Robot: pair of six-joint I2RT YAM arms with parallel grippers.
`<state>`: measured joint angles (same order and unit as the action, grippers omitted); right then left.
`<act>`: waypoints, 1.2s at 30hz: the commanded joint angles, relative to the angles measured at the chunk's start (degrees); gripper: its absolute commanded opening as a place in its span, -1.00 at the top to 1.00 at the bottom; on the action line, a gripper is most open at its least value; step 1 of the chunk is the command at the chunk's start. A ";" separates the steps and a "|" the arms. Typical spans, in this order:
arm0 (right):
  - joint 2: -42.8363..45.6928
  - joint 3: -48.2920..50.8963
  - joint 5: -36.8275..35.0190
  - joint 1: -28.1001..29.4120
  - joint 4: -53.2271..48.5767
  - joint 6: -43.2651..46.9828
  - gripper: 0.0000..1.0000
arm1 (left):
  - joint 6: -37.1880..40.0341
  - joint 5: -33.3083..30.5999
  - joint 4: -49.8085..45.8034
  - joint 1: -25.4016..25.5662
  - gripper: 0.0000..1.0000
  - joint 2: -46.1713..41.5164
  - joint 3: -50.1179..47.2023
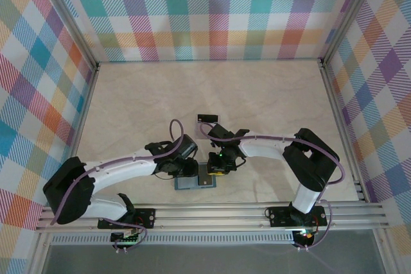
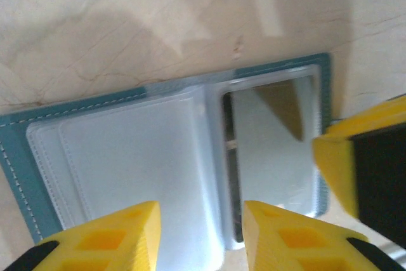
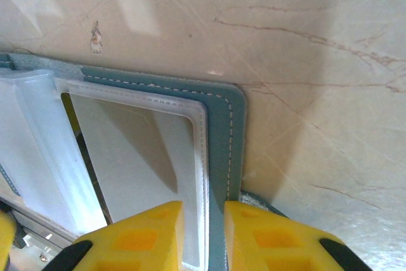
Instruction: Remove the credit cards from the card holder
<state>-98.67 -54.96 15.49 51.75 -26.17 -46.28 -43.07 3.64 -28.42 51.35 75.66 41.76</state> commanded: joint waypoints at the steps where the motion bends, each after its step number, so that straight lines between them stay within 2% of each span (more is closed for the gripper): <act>1: -0.74 0.82 0.36 0.20 -1.14 -0.39 0.49 | -0.86 1.83 0.23 0.24 0.18 -0.49 1.60; 5: -1.11 0.38 0.60 0.20 -1.25 -0.26 0.48 | -1.66 4.24 3.03 0.24 0.17 2.54 1.06; 10: -1.14 0.28 0.33 0.20 -1.73 -0.12 0.48 | -0.62 2.05 1.61 0.28 0.21 4.68 0.01; 16: -1.32 0.55 0.33 0.20 -1.50 -0.28 0.49 | -0.46 3.46 7.02 0.28 0.21 5.47 -3.73; 21: -1.34 0.38 0.33 0.20 -1.68 -0.22 0.49 | -0.27 2.00 6.09 0.24 0.20 7.14 -3.88; 30: -1.38 0.55 0.33 0.20 -1.74 -0.17 0.49 | 0.64 2.70 6.45 0.23 0.08 8.69 -3.90; 36: -1.39 0.47 0.33 0.22 -1.91 0.05 0.49 | 0.63 1.51 4.50 0.24 0.23 10.48 -3.00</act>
<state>-98.80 -54.96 15.59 51.72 -26.20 -46.26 -43.03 6.79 -21.12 51.35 83.26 39.55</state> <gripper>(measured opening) 0.256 0.387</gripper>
